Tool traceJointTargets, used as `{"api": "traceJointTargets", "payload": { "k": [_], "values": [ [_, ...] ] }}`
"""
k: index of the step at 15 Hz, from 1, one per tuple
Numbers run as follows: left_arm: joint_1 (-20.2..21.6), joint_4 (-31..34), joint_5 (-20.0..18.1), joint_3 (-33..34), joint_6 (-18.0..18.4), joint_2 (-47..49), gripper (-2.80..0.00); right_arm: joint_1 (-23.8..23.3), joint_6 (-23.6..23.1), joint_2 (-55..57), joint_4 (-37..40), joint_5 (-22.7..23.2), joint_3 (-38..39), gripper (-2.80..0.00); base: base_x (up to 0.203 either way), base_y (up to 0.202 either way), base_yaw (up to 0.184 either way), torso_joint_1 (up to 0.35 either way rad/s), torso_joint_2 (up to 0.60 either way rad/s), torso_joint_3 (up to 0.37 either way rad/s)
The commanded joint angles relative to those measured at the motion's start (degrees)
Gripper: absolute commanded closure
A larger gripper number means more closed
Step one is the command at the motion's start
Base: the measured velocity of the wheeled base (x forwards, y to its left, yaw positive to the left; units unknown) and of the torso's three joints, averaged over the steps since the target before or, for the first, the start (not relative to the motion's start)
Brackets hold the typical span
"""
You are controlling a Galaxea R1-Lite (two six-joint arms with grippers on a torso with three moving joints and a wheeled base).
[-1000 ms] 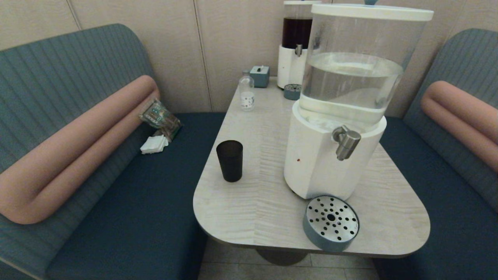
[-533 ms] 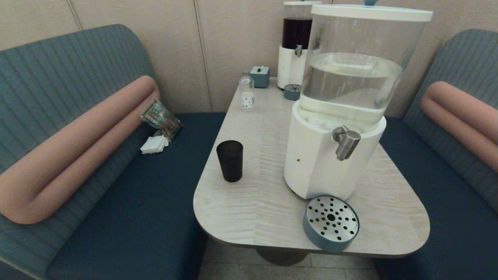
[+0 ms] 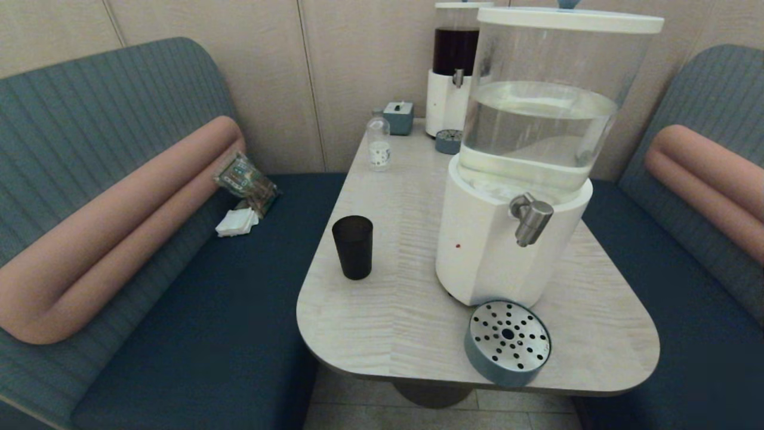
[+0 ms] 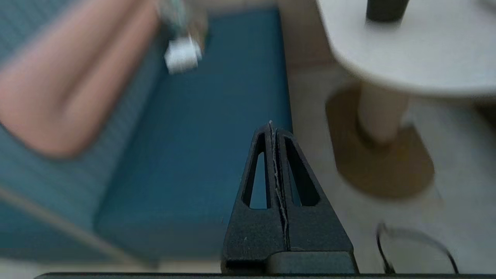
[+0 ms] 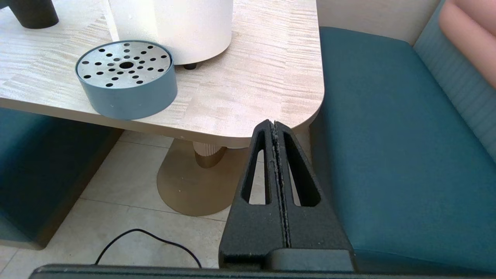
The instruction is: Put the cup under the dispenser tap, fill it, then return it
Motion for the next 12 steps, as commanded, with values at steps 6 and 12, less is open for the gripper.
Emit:
{"api": "traceJointTargets", "payload": {
  "k": [6,12],
  "values": [
    [0.0,0.6,0.0,0.3,-0.5,0.1,0.0,0.0,0.0,-0.1,0.0,0.0,0.9,0.0,0.0,0.0,0.0,0.0,0.0,0.0],
    [0.0,1.0,0.0,0.1,-0.6,0.1,0.0,0.0,-0.1,-0.1,0.1,0.0,0.9,0.0,0.0,0.0,0.0,0.0,0.0,0.0]
  ]
}}
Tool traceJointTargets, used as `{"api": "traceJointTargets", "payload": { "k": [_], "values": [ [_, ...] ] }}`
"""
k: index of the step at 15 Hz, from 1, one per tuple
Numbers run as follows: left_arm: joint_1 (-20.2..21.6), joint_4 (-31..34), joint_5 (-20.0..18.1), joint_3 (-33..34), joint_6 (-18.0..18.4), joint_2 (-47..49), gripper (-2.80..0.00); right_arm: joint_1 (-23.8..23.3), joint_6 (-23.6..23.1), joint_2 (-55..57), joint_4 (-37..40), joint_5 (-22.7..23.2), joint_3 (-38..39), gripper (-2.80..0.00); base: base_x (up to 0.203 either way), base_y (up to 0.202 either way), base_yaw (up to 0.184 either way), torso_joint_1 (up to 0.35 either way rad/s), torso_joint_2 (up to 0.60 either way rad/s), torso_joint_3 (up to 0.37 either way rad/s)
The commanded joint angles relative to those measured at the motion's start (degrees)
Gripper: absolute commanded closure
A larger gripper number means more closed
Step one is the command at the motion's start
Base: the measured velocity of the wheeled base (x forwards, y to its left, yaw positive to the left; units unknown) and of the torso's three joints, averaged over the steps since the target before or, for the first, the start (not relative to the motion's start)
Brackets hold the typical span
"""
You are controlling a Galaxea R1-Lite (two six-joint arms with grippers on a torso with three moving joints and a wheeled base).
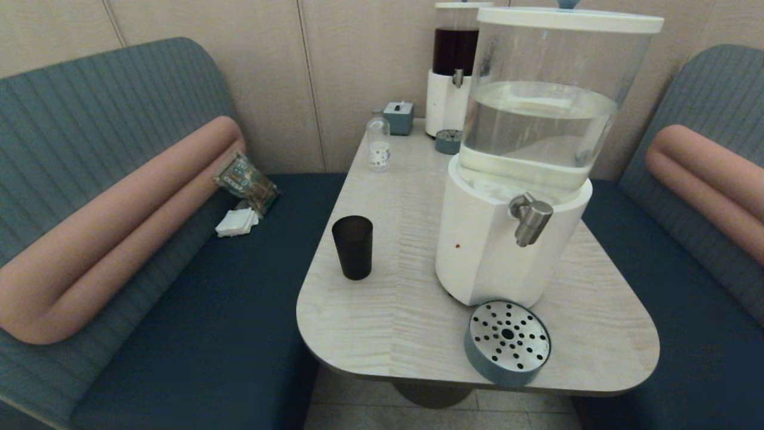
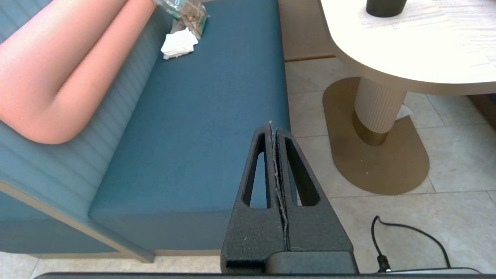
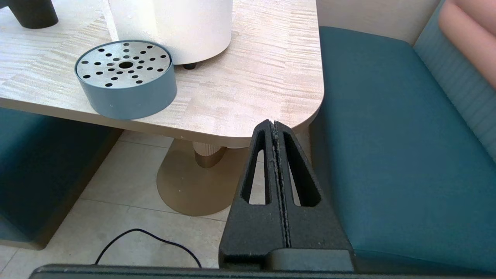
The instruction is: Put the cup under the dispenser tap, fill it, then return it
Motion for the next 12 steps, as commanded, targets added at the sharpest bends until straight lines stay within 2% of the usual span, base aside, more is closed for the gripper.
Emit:
{"api": "traceJointTargets", "payload": {
  "k": [1,12],
  "values": [
    [0.0,0.3,0.0,0.0,0.0,0.1,0.0,0.0,0.0,0.0,0.0,0.0,0.9,0.0,0.0,0.0,0.0,0.0,0.0,0.0],
    [0.0,-0.1,0.0,0.1,-0.1,0.1,0.0,0.0,0.6,0.0,-0.2,-0.8,0.9,0.0,0.0,0.0,0.0,0.0,0.0,0.0]
  ]
}}
